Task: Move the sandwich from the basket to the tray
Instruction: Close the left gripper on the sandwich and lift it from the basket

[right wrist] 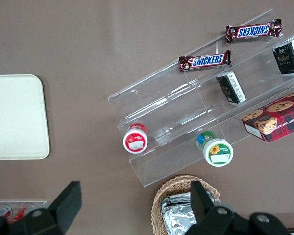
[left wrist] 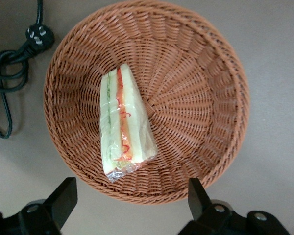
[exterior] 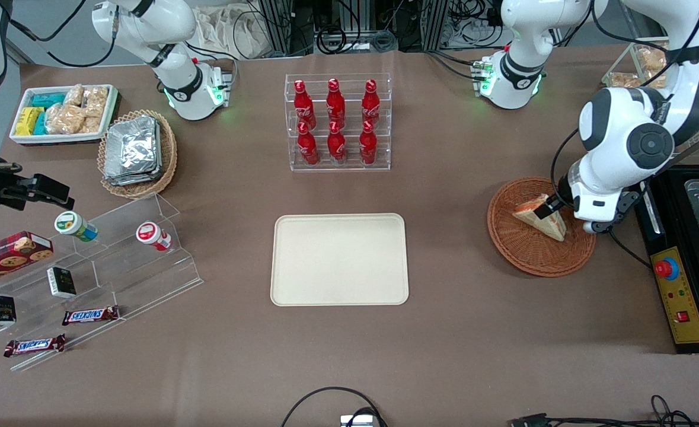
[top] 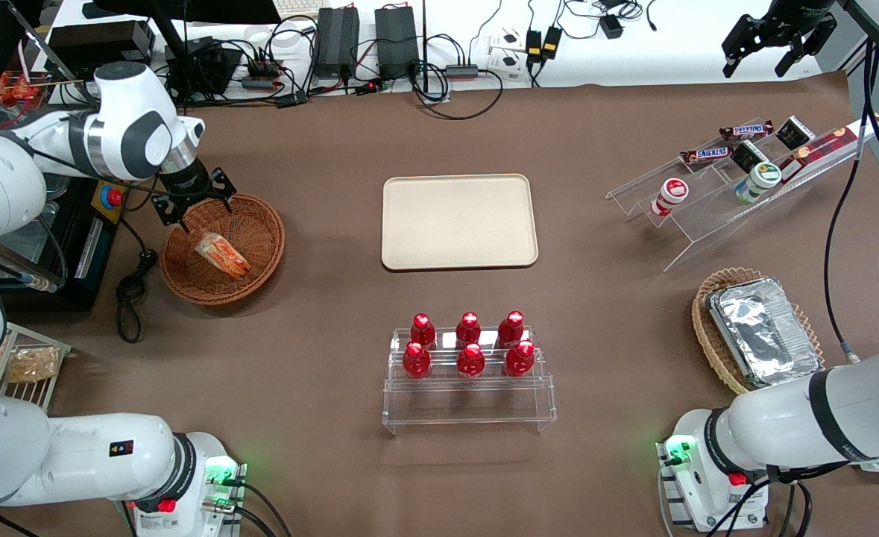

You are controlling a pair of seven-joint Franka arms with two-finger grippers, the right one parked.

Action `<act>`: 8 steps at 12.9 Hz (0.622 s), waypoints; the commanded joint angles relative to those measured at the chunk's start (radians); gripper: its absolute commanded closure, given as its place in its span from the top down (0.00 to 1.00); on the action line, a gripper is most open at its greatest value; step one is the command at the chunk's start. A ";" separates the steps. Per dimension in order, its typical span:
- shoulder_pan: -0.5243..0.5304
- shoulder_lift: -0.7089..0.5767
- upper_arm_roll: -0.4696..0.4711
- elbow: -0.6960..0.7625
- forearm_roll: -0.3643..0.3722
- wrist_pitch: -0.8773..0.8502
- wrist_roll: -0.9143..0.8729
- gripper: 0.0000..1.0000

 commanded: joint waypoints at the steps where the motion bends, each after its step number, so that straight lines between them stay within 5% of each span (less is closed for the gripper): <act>1: 0.025 -0.024 0.001 -0.080 -0.006 0.089 -0.026 1.00; 8: 0.075 0.080 -0.001 -0.103 -0.009 0.192 -0.122 1.00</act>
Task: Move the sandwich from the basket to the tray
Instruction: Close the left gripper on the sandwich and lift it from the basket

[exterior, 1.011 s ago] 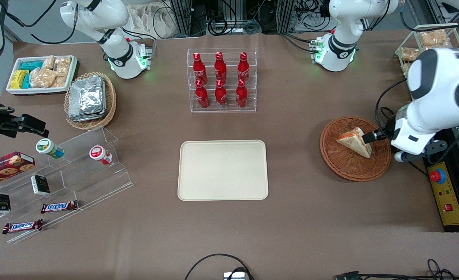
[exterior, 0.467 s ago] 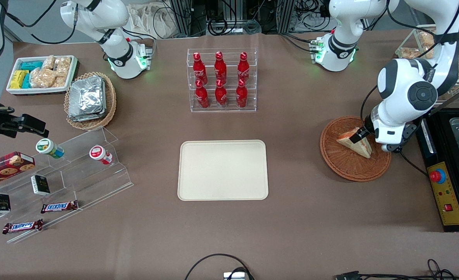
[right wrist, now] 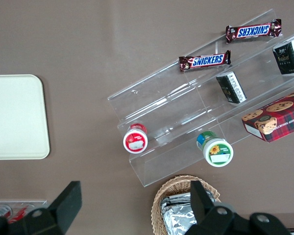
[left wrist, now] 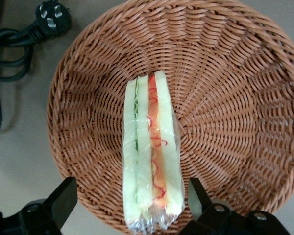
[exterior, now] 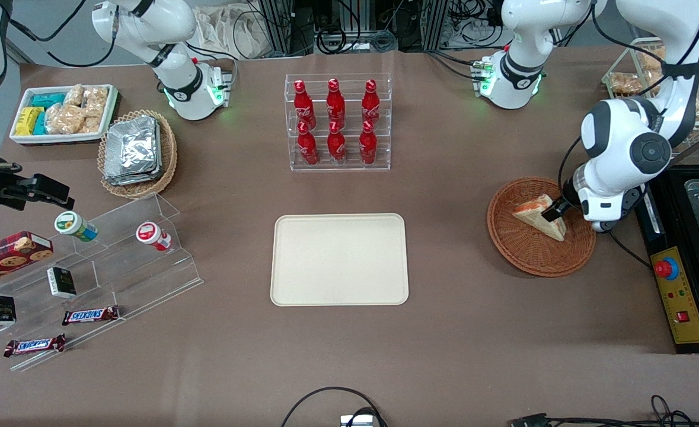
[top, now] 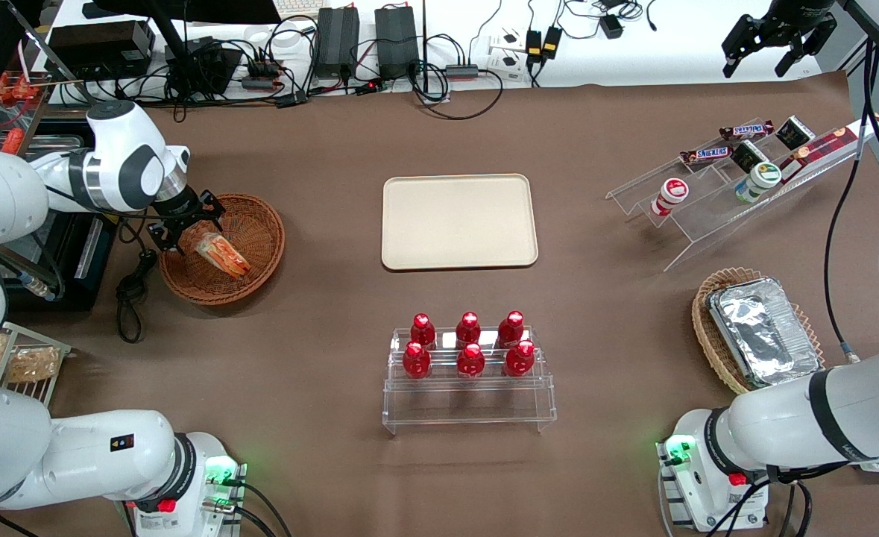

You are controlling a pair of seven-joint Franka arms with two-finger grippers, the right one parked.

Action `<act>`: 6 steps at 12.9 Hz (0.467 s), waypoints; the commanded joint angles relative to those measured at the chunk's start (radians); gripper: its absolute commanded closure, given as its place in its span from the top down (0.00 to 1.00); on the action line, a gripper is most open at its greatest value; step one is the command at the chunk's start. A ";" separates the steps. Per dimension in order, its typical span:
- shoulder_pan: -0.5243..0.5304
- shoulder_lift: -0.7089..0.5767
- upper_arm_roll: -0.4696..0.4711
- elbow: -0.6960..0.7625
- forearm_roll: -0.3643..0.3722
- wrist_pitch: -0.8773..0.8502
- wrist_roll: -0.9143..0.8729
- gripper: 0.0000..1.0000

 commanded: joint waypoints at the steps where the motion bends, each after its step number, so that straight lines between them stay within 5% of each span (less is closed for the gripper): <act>1: 0.001 0.018 -0.010 -0.007 -0.007 0.034 -0.049 1.00; 6: -0.004 0.084 -0.012 -0.007 -0.007 0.069 -0.052 1.00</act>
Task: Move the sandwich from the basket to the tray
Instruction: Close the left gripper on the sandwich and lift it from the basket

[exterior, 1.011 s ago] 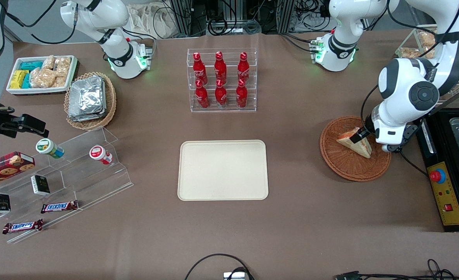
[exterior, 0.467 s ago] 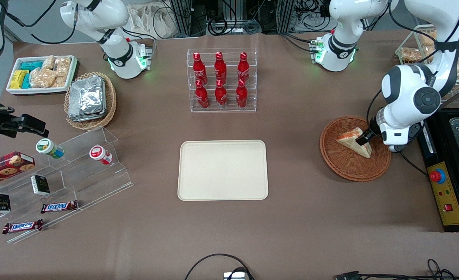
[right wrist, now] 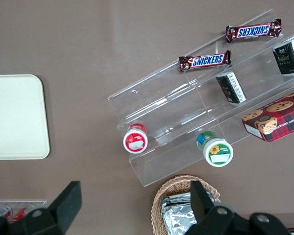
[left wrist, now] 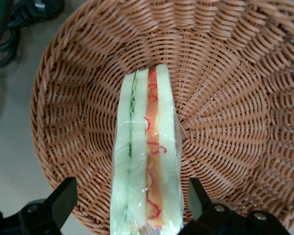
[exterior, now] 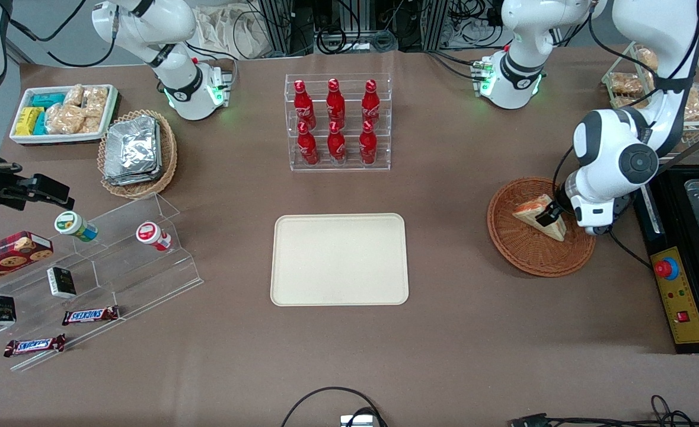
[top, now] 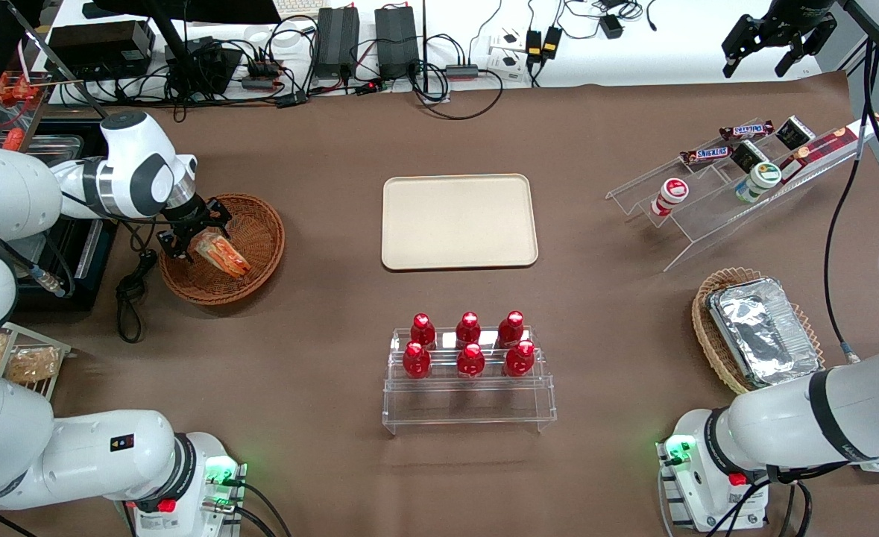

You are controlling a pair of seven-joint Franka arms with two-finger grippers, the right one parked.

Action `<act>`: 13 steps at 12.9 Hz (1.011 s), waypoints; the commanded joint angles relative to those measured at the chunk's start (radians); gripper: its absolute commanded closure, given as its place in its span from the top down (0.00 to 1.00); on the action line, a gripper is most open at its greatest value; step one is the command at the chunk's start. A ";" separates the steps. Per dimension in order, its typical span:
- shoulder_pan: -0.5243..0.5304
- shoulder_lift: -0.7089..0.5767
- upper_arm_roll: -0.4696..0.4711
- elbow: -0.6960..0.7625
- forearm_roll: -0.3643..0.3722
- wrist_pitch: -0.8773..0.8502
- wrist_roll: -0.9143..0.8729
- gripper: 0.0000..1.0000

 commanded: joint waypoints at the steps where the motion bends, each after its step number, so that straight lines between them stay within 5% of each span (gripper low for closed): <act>1: -0.003 0.031 -0.009 -0.001 -0.009 0.033 -0.019 0.94; 2: -0.003 0.038 -0.009 0.002 -0.009 0.033 -0.022 0.66; 3: -0.003 0.040 -0.009 0.002 -0.004 0.033 -0.023 0.23; 4: -0.006 0.040 -0.010 0.002 -0.003 0.032 -0.023 0.00; 9: -0.005 -0.003 -0.015 0.098 -0.003 -0.143 -0.010 0.00; 13: -0.022 0.001 -0.079 0.419 -0.003 -0.502 -0.004 0.00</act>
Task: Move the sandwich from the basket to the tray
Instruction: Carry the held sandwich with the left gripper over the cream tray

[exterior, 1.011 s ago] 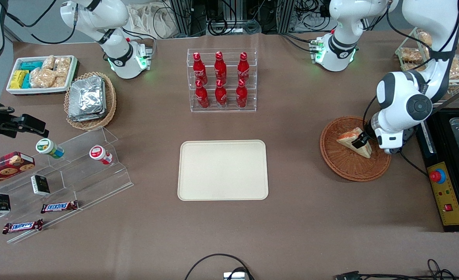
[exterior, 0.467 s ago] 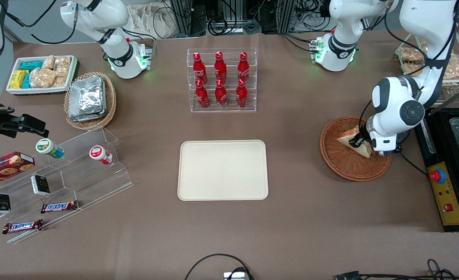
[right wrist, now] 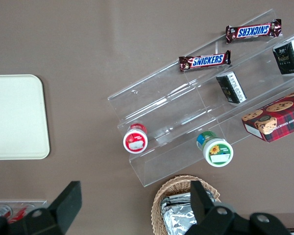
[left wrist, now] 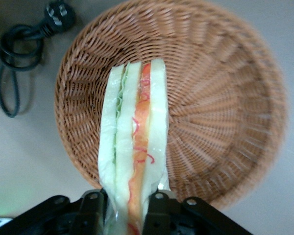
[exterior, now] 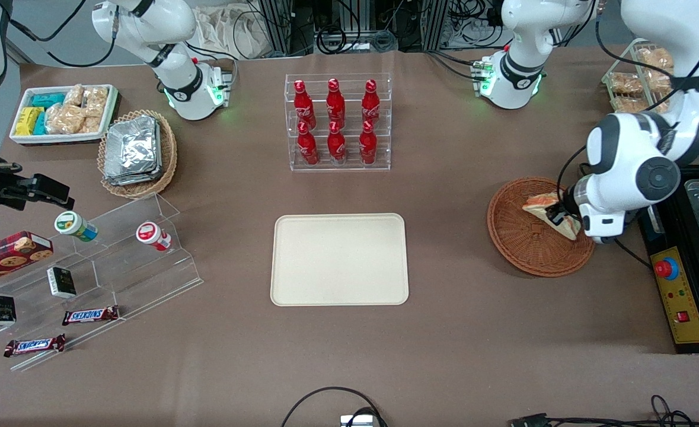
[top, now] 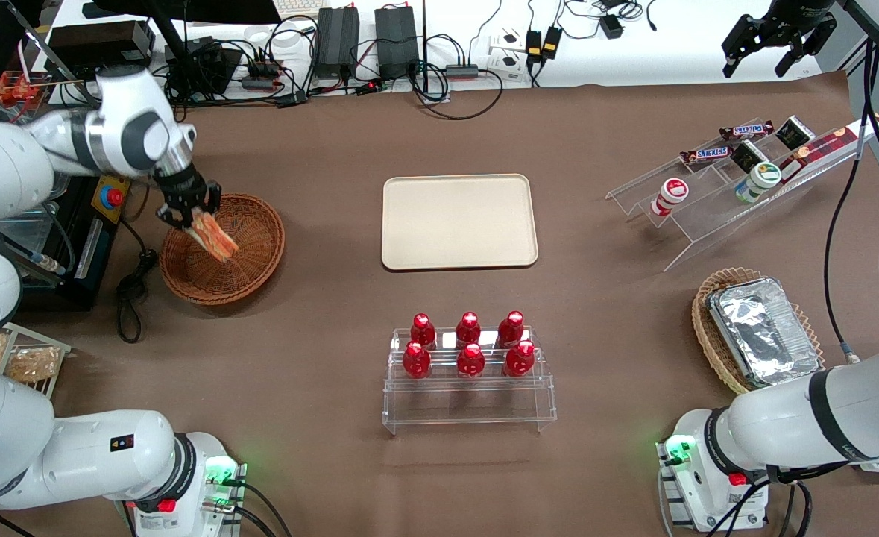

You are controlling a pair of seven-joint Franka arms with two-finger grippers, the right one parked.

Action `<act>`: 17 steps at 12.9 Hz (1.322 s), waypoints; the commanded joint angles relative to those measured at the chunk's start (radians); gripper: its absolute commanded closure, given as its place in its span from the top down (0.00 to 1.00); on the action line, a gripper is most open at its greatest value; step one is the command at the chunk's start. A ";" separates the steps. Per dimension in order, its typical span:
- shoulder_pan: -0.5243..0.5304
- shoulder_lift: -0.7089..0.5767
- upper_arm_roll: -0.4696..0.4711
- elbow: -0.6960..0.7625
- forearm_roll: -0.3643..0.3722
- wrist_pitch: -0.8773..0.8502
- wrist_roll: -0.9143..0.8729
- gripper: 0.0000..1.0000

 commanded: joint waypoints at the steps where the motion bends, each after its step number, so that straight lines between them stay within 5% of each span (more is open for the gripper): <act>1: -0.014 0.015 -0.082 0.198 -0.003 -0.163 -0.001 0.00; 4: -0.016 0.156 -0.214 0.402 -0.001 -0.225 0.057 0.00; 6: -0.103 0.242 -0.300 0.459 0.137 -0.222 0.171 0.00; 11: -0.371 0.535 -0.301 0.697 0.197 -0.191 0.082 0.00; 17: -0.415 0.692 -0.296 0.745 0.201 -0.018 0.076 0.00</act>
